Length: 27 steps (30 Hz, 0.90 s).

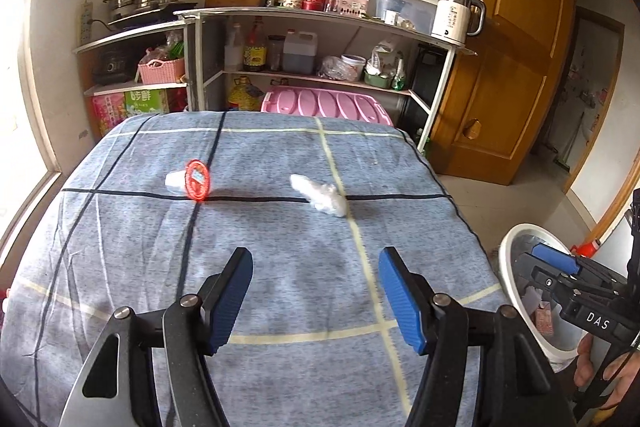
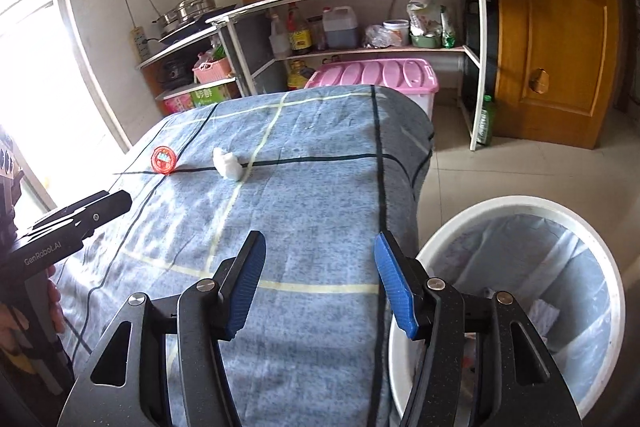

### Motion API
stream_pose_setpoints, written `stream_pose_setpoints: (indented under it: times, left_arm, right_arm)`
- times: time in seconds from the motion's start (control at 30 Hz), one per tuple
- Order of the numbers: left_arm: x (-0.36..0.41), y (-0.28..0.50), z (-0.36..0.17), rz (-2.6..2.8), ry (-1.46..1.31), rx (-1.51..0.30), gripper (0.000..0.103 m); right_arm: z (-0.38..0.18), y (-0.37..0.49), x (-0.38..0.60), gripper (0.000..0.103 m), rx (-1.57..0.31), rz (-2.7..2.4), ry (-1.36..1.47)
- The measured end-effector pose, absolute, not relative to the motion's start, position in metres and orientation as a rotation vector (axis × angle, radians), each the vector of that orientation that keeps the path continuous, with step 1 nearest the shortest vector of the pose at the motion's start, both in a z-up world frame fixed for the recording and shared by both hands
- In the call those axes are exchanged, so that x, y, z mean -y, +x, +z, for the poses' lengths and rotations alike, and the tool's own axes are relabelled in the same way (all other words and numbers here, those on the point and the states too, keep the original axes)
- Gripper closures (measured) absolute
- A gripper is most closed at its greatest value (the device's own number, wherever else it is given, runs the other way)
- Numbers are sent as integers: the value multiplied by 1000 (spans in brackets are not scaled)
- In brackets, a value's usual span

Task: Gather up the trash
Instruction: 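Move both grippers back over the table toward the plastic cup and bag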

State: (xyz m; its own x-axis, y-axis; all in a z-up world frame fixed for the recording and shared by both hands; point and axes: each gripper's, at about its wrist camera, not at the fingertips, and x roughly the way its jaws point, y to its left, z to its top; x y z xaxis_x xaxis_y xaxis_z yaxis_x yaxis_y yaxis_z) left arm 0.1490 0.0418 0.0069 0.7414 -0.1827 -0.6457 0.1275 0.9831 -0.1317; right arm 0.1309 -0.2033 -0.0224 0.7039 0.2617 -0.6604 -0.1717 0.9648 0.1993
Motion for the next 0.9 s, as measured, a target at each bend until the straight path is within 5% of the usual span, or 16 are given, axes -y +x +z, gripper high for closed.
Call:
stream_pose_setpoints:
  times: [0.9]
  left_arm:
    - [-166,263,-32,-129,-9,-818,37]
  right_arm:
    - [-68,258,79,45,-869,333,-51]
